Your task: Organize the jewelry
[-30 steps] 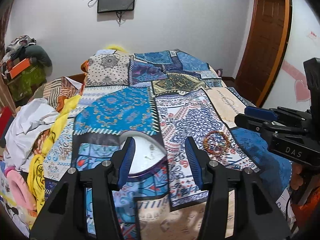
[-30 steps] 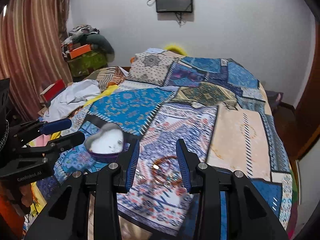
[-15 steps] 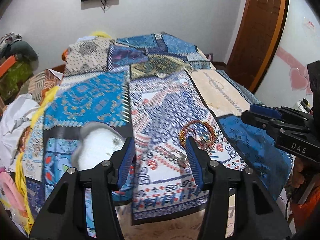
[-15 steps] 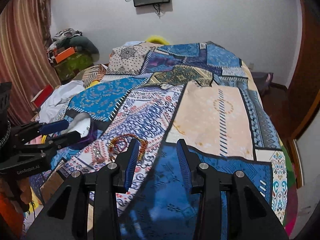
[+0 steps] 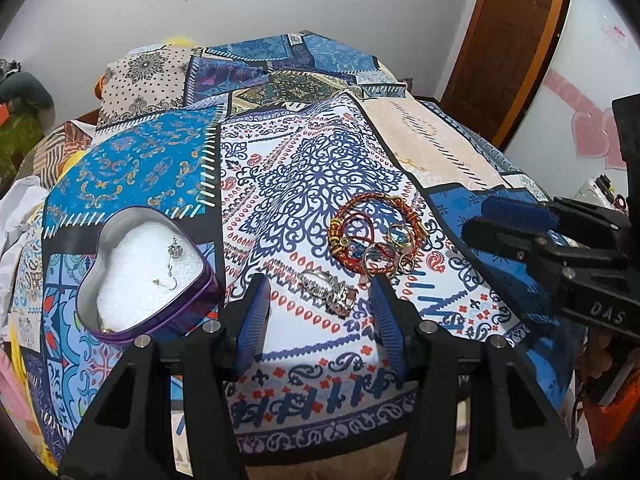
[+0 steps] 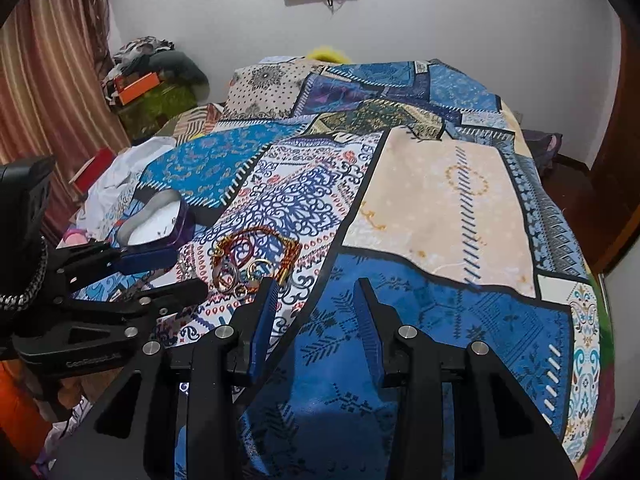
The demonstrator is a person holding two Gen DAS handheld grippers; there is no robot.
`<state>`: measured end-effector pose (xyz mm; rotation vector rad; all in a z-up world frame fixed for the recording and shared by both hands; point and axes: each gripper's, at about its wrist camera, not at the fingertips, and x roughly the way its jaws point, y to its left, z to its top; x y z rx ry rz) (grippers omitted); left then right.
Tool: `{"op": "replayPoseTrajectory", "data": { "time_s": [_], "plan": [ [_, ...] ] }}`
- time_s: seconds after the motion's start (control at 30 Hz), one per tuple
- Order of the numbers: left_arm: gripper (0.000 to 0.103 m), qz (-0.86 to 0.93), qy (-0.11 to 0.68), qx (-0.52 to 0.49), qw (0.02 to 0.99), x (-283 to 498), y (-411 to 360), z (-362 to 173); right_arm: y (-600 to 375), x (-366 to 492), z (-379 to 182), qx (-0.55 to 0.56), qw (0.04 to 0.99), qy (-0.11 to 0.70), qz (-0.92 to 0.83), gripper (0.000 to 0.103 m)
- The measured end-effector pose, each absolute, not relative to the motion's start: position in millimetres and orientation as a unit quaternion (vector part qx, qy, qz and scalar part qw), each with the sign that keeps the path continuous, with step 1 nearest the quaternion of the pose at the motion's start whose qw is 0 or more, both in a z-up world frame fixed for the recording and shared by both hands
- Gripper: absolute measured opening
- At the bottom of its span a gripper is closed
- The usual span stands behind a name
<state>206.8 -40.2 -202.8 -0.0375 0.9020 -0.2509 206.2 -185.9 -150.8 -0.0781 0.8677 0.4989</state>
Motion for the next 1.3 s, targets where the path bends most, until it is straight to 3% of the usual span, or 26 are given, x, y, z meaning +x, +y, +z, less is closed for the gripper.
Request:
{"op": "replayPoseTrajectory", "data": {
  "time_s": [0.03, 0.17, 0.93, 1.1, 1.3],
  "plan": [
    [0.05, -0.122, 0.432, -0.017, 0.893, 207.2, -41.0, -203.1, -186.0, 205.7, -151.7, -0.038, 0.875, 0.418, 0.24, 0.036],
    [0.03, -0.125, 0.425, -0.017, 0.897, 207.2, -41.3, -202.6, -183.6, 205.8, -153.4, -0.038, 0.872, 0.422, 0.243, 0.036],
    [0.03, -0.106, 0.396, -0.055, 0.911, 181.3, 10.5, -184.0, -111.6, 209.5, -162.0, -0.106, 0.841, 0.433, 0.308, 0.036],
    [0.03, -0.106, 0.392, -0.06, 0.912, 177.6, 12.9, -182.5, -112.6, 210.5, -163.8, -0.113, 0.843, 0.435, 0.297, 0.019],
    [0.03, -0.105, 0.381, -0.061, 0.917, 170.9, 16.3, -173.2, -112.3, 208.8, -161.1, -0.114, 0.846, 0.431, 0.291, 0.018]
  ]
}}
